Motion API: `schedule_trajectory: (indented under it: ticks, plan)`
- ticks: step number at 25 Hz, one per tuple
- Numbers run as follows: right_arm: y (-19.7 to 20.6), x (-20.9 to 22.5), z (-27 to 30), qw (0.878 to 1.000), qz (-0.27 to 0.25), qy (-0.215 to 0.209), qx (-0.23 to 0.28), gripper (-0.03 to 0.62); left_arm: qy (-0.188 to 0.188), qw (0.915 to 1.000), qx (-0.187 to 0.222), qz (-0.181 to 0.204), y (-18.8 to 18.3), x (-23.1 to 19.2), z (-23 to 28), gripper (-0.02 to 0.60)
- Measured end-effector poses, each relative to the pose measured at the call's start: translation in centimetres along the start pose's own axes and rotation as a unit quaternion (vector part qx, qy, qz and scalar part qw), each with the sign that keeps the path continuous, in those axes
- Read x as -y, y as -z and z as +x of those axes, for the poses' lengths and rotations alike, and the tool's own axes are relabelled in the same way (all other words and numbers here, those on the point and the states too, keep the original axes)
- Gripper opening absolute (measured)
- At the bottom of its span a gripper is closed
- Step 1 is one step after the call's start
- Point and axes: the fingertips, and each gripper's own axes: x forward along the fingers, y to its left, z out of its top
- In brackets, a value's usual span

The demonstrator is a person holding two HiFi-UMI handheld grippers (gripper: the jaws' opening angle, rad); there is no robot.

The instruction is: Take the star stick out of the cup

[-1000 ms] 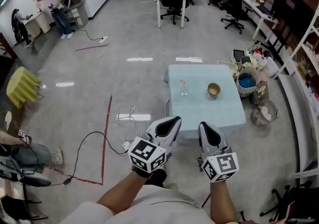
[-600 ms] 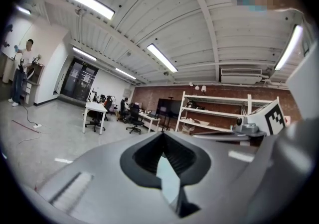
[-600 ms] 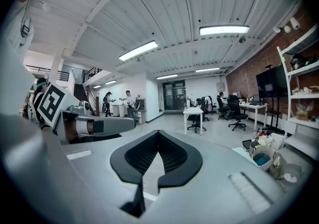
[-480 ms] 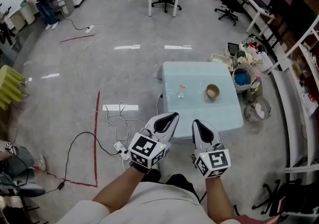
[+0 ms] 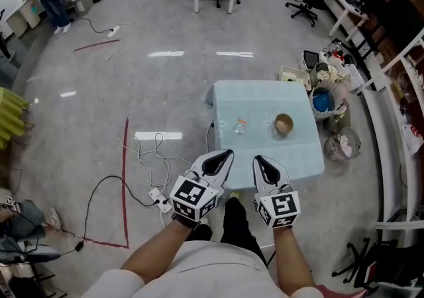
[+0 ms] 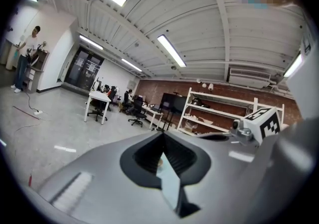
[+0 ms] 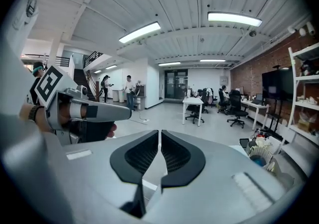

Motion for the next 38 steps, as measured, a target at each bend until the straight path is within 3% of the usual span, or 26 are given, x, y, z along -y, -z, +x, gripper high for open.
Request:
schedule_trajectory:
  ticks: [10, 17, 27, 33, 38]
  plan:
    - [4.7, 5.0, 8.0, 0.997, -0.047, -0.040, -0.046, 0.014, -0.045, 0.9986, -0.023, -0.018, 2.4, -4.7, 6.9, 0.006]
    - [10.2, 8.7, 13.5, 0.987, -0.095, -0.088, -0.093, 0.014, -0.093, 0.9933, -0.055, -0.041, 5.2, -7.7, 11.4, 0.006]
    - [17.0, 10.2, 19.4, 0.944, -0.258, -0.167, -0.122, 0.018, -0.165, 0.9804, -0.081, -0.071, 8.6, -12.0, 13.7, 0.006]
    - [18.2, 9.8, 21.6, 0.923, -0.306, -0.201, -0.121, 0.029, -0.191, 0.9733, -0.094, -0.085, 9.7, -13.6, 14.1, 0.006]
    - [19.1, 9.1, 22.7, 0.913, -0.322, -0.221, -0.119, 0.041, -0.205, 0.9693, -0.100, -0.091, 10.5, -14.1, 13.9, 0.006]
